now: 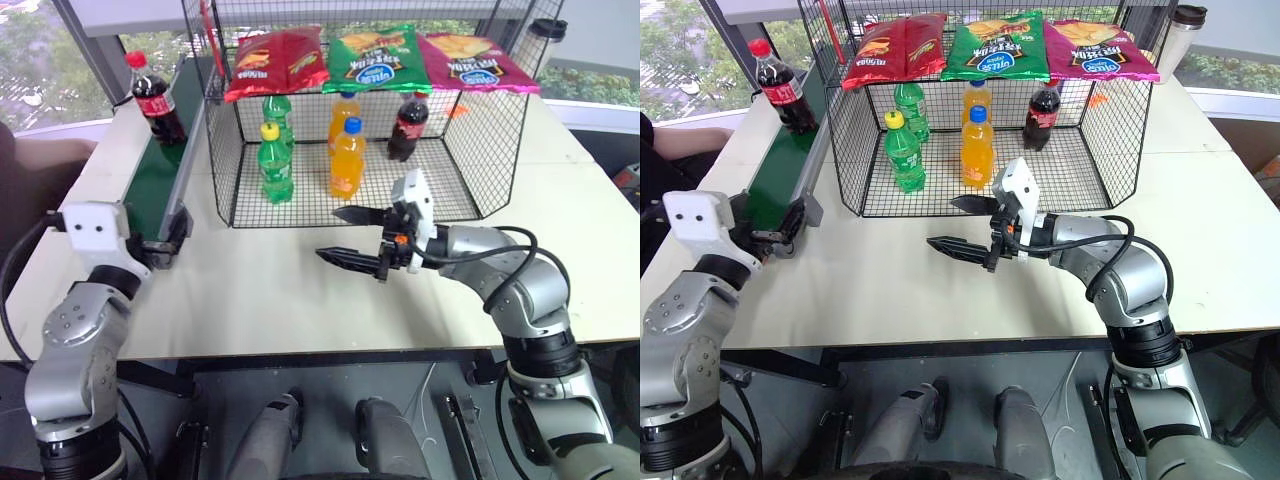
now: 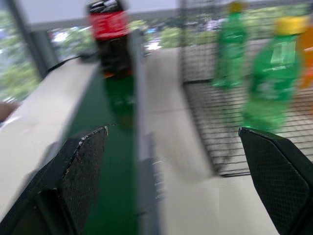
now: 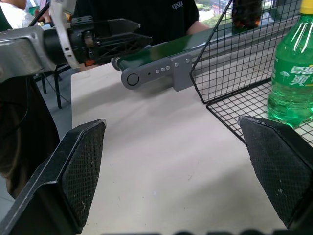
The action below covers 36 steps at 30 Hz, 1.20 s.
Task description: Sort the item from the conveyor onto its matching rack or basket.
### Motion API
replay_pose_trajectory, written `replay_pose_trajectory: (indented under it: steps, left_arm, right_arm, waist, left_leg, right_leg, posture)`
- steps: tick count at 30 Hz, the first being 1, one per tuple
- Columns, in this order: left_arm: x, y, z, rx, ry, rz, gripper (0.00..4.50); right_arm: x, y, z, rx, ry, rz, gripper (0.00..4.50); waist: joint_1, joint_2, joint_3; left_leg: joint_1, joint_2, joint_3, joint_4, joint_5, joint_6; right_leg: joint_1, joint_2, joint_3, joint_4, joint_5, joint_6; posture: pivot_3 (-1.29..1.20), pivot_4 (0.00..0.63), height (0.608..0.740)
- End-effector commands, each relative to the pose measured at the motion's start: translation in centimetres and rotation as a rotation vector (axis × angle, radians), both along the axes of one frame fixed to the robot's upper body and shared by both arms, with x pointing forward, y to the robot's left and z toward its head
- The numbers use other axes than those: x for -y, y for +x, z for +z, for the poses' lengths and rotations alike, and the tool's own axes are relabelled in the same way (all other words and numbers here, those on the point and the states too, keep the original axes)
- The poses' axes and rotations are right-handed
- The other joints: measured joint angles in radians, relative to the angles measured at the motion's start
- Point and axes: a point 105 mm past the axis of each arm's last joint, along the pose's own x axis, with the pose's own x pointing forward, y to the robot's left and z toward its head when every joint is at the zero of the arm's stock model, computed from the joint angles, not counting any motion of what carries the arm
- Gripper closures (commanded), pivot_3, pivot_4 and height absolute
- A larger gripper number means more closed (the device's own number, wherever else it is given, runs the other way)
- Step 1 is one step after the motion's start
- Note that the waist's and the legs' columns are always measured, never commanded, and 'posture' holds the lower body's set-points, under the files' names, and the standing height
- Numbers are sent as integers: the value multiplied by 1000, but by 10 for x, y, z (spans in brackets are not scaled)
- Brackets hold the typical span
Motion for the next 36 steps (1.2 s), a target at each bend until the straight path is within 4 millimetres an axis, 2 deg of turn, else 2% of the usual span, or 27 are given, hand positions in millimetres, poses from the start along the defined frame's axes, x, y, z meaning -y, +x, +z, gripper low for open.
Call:
replay_pose_trajectory:
  steps: [1, 7, 16, 36]
  left_arm:
    - [-19, -4, 7, 41, 17, 89, 0]
    - [-30, 1, 0, 33, -20, 137, 0]
    - [-30, 8, -9, 23, -50, 142, 0]
    - [-21, 17, -8, 37, -50, 119, 0]
  right_arm:
    - [-3, -3, 10, 54, 4, 26, 16]
    - [-6, -6, 9, 63, -8, 31, 16]
    - [-4, -5, 3, 59, -25, 15, 16]
    - [-1, -1, 0, 63, -41, -7, 16]
  waist:
    - [0, 0, 0]
    - [0, 0, 0]
    - [0, 0, 0]
    - [0, 0, 0]
  left_leg:
    - [0, 0, 0, 0, 0, 0]
    - [0, 0, 0, 0, 0, 0]
    - [0, 0, 0, 0, 0, 0]
    - [0, 0, 0, -1, 0, 0]
  right_leg:
    - [0, 0, 0, 0, 0, 0]
    - [0, 0, 0, 0, 0, 0]
    - [0, 0, 0, 0, 0, 0]
    - [-1, 0, 0, -1, 0, 0]
  posture:
    - [0, 150, 738]
    - [0, 150, 738]
    - [0, 150, 738]
    - [0, 150, 738]
